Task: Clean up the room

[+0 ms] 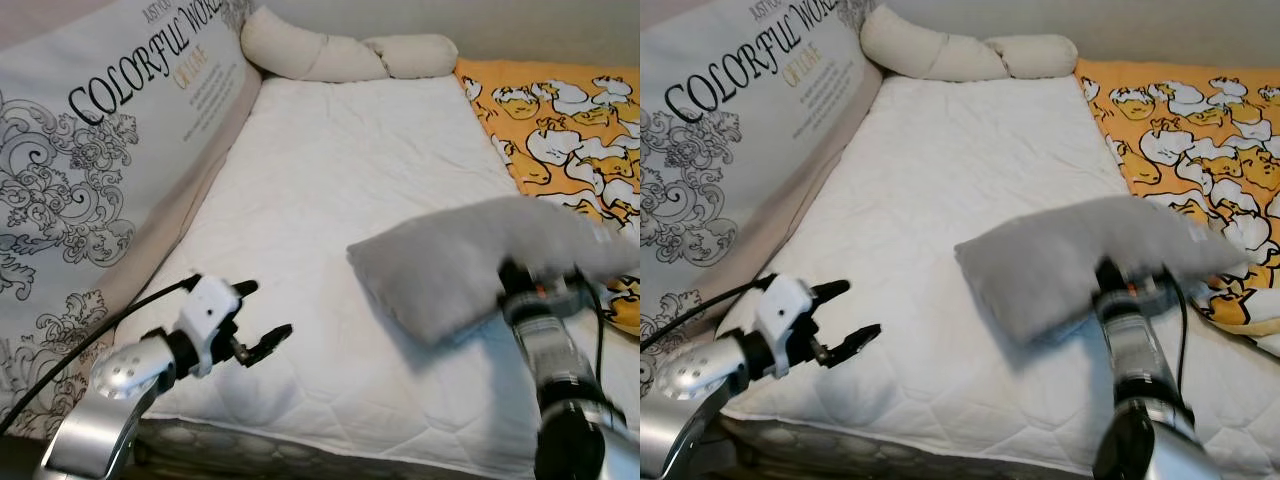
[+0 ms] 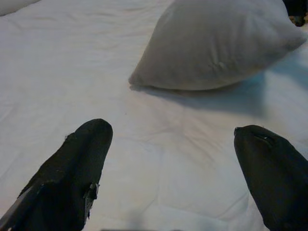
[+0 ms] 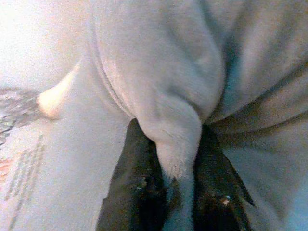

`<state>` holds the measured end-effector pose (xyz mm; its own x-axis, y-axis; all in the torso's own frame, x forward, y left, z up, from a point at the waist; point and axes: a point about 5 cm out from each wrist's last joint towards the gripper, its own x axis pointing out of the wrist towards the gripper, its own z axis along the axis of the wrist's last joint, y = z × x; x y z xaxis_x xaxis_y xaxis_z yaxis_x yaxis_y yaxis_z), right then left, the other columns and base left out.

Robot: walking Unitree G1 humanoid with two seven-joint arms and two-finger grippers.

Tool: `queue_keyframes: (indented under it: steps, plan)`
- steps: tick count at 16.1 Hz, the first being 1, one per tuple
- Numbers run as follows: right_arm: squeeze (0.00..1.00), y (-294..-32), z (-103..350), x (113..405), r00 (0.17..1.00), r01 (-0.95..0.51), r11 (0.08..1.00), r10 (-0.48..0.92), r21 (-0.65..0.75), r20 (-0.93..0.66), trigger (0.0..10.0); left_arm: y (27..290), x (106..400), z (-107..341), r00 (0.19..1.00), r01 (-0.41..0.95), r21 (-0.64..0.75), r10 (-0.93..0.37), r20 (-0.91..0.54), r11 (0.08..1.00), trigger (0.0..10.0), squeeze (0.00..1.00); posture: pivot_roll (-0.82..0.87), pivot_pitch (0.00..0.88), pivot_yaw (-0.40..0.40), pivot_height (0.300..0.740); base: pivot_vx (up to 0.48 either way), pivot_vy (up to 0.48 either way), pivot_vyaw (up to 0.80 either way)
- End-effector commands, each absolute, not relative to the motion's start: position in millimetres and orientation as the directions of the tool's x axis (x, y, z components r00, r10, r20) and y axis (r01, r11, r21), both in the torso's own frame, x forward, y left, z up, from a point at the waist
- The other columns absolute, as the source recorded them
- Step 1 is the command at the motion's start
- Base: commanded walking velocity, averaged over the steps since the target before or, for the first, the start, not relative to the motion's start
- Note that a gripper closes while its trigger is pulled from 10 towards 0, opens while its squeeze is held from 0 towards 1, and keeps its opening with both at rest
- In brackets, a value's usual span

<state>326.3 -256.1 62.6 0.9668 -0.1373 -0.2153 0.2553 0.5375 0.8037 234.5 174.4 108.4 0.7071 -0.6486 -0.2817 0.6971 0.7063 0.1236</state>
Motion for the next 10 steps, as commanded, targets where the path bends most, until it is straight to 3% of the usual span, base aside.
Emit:
queue_keyframes:
  steps: [1,3,4,7,8,9,10]
  plan:
    - [0.0,-240.7,82.3,342.7,0.985,0.168,0.571,-0.069,0.804,-0.157,0.0,180.3,238.9,116.6,0.756,0.647,0.134,-0.609,-0.242,0.751,10.0,0.0,0.08,0.0,0.034,0.74,0.0,0.0,0.0]
    - [0.0,-229.8,99.0,354.2,0.995,0.091,0.581,-0.017,0.809,-0.1,0.0,185.1,243.7,120.5,0.795,0.6,0.14,-0.567,-0.214,0.788,10.0,0.0,0.08,0.0,0.032,0.74,0.0,0.0,0.0]
    - [0.0,-201.3,136.9,376.9,0.995,-0.064,0.62,0.103,0.782,-0.001,0.0,201.2,254.2,128.2,0.878,0.475,0.164,-0.453,-0.157,0.865,10.0,0.0,0.09,0.0,0.033,0.74,0.0,0.0,0.0]
    - [0.0,-172.0,175.6,388.4,0.967,-0.232,0.628,0.235,0.743,0.102,0.0,216.1,261.4,133.5,0.929,0.369,0.181,-0.353,-0.115,0.912,10.0,0.0,0.08,0.0,0.036,0.74,0.0,0.0,0.0]
    - [0.0,-163.3,188.5,388.2,0.947,-0.295,0.602,0.288,0.742,0.142,0.0,220.1,263.7,136.3,0.942,0.333,0.185,-0.32,-0.101,0.924,10.0,0.0,0.1,0.0,0.022,0.74,0.0,0.0,0.0]
    - [0.0,-145.4,216.9,379.5,0.883,-0.425,0.481,0.409,0.767,0.232,0.0,232.4,266.7,144.1,0.972,0.233,0.179,-0.227,-0.058,0.956,10.0,0.0,0.1,0.0,0.021,0.74,0.0,0.0,0.0]
    - [0.0,-139.1,227.6,371.6,0.844,-0.474,0.418,0.467,0.775,0.264,0.0,239.4,266.5,146.2,0.981,0.194,0.185,-0.189,-0.049,0.963,10.0,0.0,0.1,0.0,0.023,0.74,0.0,0.0,0.0]
